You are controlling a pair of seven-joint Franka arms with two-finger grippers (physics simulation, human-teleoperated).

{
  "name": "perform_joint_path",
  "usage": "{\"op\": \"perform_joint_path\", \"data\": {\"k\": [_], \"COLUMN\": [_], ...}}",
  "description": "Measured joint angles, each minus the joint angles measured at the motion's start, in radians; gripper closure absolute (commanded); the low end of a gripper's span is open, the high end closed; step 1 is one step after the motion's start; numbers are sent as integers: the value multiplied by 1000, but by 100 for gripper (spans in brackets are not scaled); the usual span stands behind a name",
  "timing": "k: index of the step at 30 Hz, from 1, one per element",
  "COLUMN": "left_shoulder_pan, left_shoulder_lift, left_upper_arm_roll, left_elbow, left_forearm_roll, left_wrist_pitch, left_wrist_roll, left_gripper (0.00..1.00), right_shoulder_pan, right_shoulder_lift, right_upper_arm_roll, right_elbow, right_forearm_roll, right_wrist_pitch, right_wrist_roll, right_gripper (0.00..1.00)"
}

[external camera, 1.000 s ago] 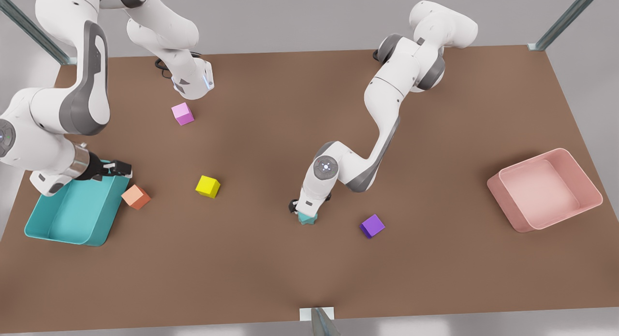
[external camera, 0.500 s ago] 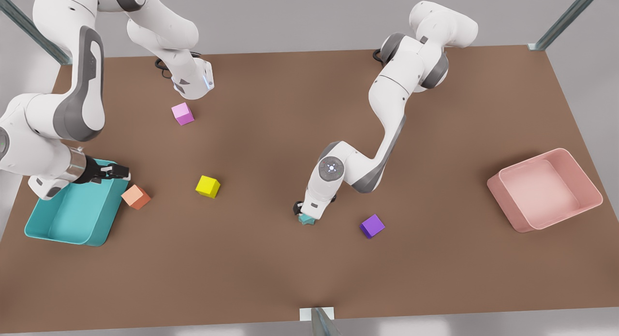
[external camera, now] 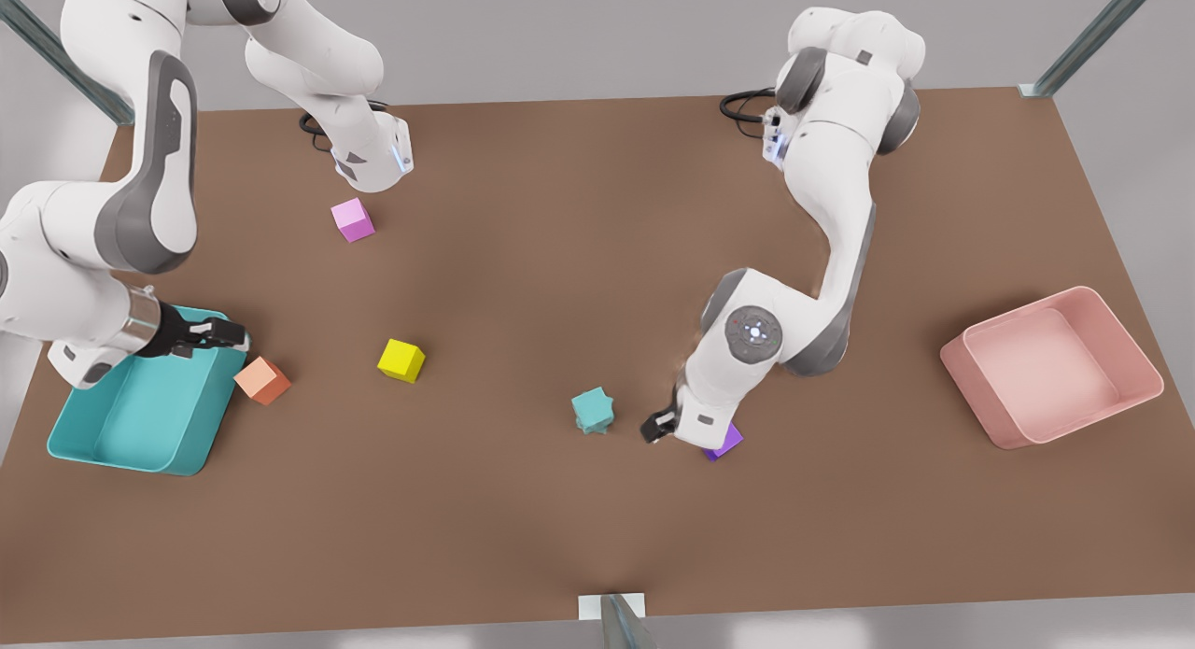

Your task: Stack the two blue cubes on top of each other

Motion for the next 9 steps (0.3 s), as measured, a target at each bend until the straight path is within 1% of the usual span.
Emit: {"op": "perform_joint_path", "data": {"k": [3,4,5,6,9], "left_shoulder_pan": [214,253,253,252,249], "left_shoulder_lift": [-146,-306,-450,-515,-585], "left_upper_arm_roll": [-3,12,46,69,90], "left_elbow": [-6,-182,-336,-397,-454], "left_forearm_roll": [111,123,112,99,66], "left_wrist_pitch": [-284,-334,-373,-416,-516], "left_wrist_roll": [144,192,236,277,388], "left_gripper": [0,0,0,0,0], "right_shoulder_pan": [1,1,1,1,3], "right_shoulder_lift": [-3,-3,-4,-4,-7], "right_upper_arm_roll": [2,3,3,3,5], "right_elbow": [6,7,7,7,19], "right_forearm_roll": [-4,-4,-5,-6,-13], "right_wrist_pitch": [-1,-1,-2,-2,-4], "right_wrist_roll": [-2,-3,-3,-4,-5], "right_gripper": [0,0,0,0,0]}}
